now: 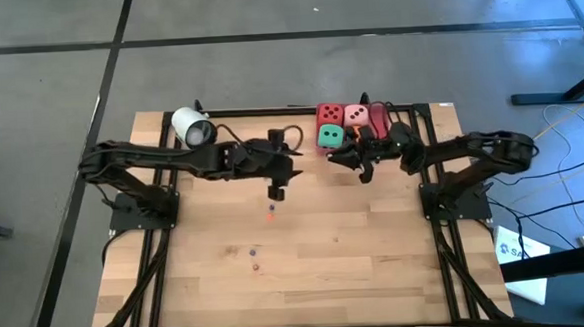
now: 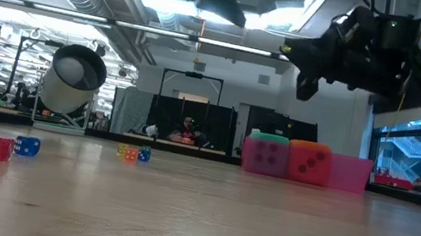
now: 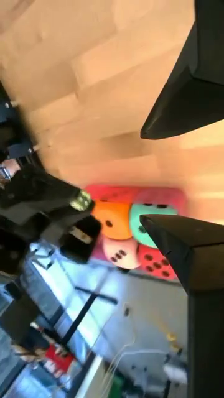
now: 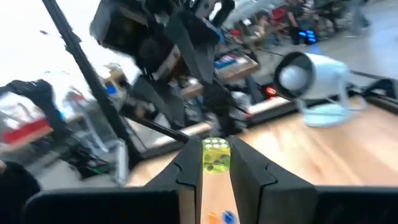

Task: Pick & Place Dice
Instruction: Put the small light green dice into the red bin

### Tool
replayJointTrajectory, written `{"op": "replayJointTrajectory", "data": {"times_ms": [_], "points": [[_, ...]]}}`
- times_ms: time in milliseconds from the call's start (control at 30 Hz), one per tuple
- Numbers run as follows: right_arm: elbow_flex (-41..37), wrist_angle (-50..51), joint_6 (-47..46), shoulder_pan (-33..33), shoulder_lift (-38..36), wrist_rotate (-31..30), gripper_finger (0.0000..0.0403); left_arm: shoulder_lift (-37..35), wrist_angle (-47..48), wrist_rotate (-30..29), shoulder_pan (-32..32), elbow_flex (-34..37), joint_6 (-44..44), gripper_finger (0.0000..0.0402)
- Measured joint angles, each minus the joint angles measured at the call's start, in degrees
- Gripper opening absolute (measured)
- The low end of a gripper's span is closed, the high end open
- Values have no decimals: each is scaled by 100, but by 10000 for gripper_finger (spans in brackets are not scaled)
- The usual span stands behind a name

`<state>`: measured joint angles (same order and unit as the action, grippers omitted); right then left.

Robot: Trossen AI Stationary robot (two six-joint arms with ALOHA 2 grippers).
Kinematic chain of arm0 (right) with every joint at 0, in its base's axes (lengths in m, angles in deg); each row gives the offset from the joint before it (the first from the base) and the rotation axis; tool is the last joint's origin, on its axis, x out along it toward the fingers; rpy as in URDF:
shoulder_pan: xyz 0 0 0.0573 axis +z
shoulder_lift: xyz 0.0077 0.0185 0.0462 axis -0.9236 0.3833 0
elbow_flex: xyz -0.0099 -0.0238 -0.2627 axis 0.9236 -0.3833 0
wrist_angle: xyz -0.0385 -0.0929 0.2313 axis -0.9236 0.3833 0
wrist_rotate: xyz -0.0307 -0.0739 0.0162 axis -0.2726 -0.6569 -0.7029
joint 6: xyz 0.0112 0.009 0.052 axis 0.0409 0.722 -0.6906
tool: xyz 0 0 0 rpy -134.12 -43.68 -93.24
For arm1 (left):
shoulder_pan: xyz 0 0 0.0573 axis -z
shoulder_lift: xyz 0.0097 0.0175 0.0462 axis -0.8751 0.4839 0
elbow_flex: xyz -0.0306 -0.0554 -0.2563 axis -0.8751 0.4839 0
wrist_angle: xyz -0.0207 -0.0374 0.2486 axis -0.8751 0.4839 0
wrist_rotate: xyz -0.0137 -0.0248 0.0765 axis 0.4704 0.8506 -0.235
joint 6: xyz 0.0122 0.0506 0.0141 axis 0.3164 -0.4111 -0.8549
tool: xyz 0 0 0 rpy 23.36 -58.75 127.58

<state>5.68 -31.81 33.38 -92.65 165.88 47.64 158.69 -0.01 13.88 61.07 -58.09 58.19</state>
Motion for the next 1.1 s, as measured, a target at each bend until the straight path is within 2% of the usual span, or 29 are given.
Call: {"op": "replayJointTrajectory", "data": {"times_ms": [167, 267, 433, 567, 800, 900, 967, 1100], "points": [[0, 1868, 1349, 160, -837, -856, 53, -357, 21, 383, -291, 473, 407, 196], [0, 2706, 2299, 464, -1228, -1653, 53, -556, -177, 430, -446, 792, 598, 193], [-4, 3209, 3598, 1165, -1512, -3151, 53, -800, -585, 430, -558, 1270, 718, 191], [-4, 3412, 4288, 1550, -1529, -4059, 53, -828, -796, 438, -586, 1477, 728, 189], [-4, 3514, 4948, 2036, -1520, -5188, 53, -821, -856, 421, -589, 1613, 715, 187], [-4, 3521, 5042, 2115, -1520, -5431, 53, -826, -869, 418, -590, 1613, 678, 187], [-4, 3529, 4939, 2120, -1518, -5654, 53, -826, -860, 416, -590, 1613, 667, 187], [-4, 3542, 4480, 2030, -1540, -6548, 53, -826, -860, 413, -593, 1613, 672, 185]]}}
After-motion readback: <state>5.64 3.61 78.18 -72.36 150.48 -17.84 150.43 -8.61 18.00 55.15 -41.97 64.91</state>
